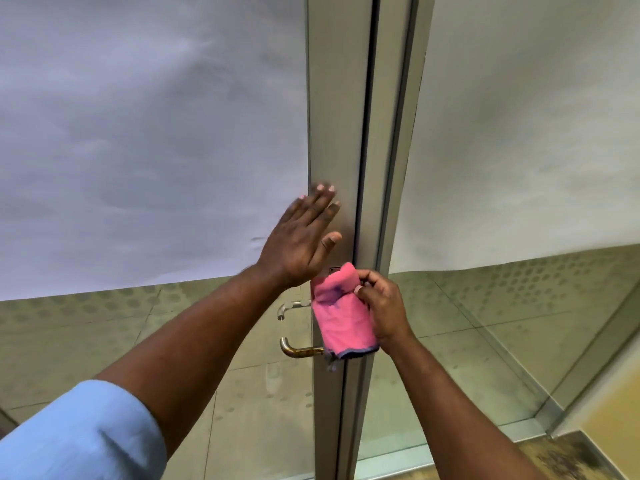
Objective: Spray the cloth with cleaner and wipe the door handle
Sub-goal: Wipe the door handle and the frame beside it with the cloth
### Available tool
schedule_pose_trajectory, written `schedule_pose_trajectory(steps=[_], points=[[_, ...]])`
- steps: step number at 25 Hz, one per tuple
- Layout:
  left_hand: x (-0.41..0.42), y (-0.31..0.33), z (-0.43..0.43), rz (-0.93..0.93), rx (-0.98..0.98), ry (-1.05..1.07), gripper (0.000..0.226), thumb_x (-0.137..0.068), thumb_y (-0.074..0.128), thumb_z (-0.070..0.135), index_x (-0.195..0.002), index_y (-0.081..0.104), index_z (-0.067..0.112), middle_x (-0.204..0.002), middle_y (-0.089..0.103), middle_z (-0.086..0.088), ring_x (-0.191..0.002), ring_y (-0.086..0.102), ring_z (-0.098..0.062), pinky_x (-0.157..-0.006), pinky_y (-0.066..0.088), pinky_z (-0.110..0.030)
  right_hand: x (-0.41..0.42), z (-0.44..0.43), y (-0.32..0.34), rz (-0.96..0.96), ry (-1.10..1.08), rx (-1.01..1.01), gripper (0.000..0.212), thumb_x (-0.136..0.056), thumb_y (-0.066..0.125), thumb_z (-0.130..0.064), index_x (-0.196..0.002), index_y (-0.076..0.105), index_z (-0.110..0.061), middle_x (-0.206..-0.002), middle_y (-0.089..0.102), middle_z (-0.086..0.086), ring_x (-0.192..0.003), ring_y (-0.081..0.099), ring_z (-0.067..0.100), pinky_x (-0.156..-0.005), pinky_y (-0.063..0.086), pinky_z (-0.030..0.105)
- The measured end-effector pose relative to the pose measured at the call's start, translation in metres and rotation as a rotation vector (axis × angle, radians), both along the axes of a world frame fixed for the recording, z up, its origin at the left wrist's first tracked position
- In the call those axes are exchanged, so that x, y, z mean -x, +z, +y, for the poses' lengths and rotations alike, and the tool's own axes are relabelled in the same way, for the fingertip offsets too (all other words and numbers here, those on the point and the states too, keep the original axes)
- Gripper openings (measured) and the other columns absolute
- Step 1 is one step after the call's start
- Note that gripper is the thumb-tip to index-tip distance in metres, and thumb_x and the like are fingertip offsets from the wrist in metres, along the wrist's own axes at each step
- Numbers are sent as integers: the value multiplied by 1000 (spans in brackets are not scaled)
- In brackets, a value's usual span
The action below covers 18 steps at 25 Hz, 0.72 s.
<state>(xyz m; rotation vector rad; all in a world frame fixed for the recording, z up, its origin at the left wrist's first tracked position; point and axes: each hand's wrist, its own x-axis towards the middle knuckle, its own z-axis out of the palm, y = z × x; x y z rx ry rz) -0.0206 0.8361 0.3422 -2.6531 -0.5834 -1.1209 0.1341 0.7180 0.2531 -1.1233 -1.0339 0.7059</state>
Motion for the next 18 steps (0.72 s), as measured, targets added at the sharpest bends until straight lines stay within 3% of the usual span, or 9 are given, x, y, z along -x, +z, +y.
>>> schedule_pose_trajectory(steps=[2, 5, 7, 9, 12, 15, 17, 18], points=[[5, 4, -20, -1, 245, -106, 66, -99, 40, 60, -143, 63, 16, -150, 59, -8, -139, 54, -27, -113, 42, -49, -3, -4, 14, 100, 100, 9, 32, -76, 60, -8, -106, 71, -7, -93, 77, 10, -84, 71, 20, -73, 57, 28], [8, 14, -43, 93, 670, -175, 78, -83, 51, 77, -135, 69, 21, -135, 70, -2, -119, 66, -16, -100, 53, -37, -3, -9, 32, 147, 158, 10, 34, -73, 70, -4, -107, 65, -3, -94, 74, 19, -87, 69, 30, -80, 56, 39], [11, 23, -49, 152, 839, -183, 68, -79, 68, 68, -127, 73, 20, -125, 74, -1, -109, 70, -16, -93, 57, -34, -2, -13, 43, 128, 137, 2, 34, -69, 76, -7, -101, 64, -5, -91, 72, 20, -83, 67, 29, -74, 57, 36], [16, 30, -50, 170, 913, -170, 38, -86, 79, 43, -114, 76, 16, -109, 77, -3, -97, 73, -20, -88, 61, -39, -3, -19, 52, 78, 103, 3, 35, -69, 79, -12, -101, 65, -7, -90, 72, 17, -83, 68, 28, -73, 58, 34], [26, 35, -52, 18, 948, -141, 9, -91, 80, 26, -94, 74, 20, -91, 75, -1, -83, 70, -17, -76, 58, -33, -7, -27, 57, 38, 57, 19, 38, -72, 80, -25, -104, 68, -9, -96, 74, 13, -88, 70, 29, -79, 57, 40], [32, 38, -57, -252, 1014, -130, 9, -93, 77, 22, -94, 72, 14, -91, 75, -7, -82, 70, -18, -73, 57, -31, -5, -35, 51, 90, 6, 21, 47, -73, 80, -41, -109, 68, -13, -104, 74, 10, -94, 69, 29, -70, 57, 33], [33, 37, -60, -409, 1077, -121, 16, -96, 73, 20, -103, 71, 6, -98, 76, -14, -86, 72, -22, -77, 59, -37, 1, -40, 45, 225, -5, 12, 73, -65, 84, -53, -123, 63, -15, -114, 72, 12, -97, 70, 30, -67, 58, 34], [32, 36, -63, -466, 1098, -111, 18, -98, 72, 21, -105, 69, 5, -100, 76, -16, -87, 72, -24, -79, 60, -39, 4, -41, 43, 327, 11, 1, 89, -58, 88, -58, -131, 59, -15, -120, 71, 13, -102, 71, 31, -74, 60, 39]])
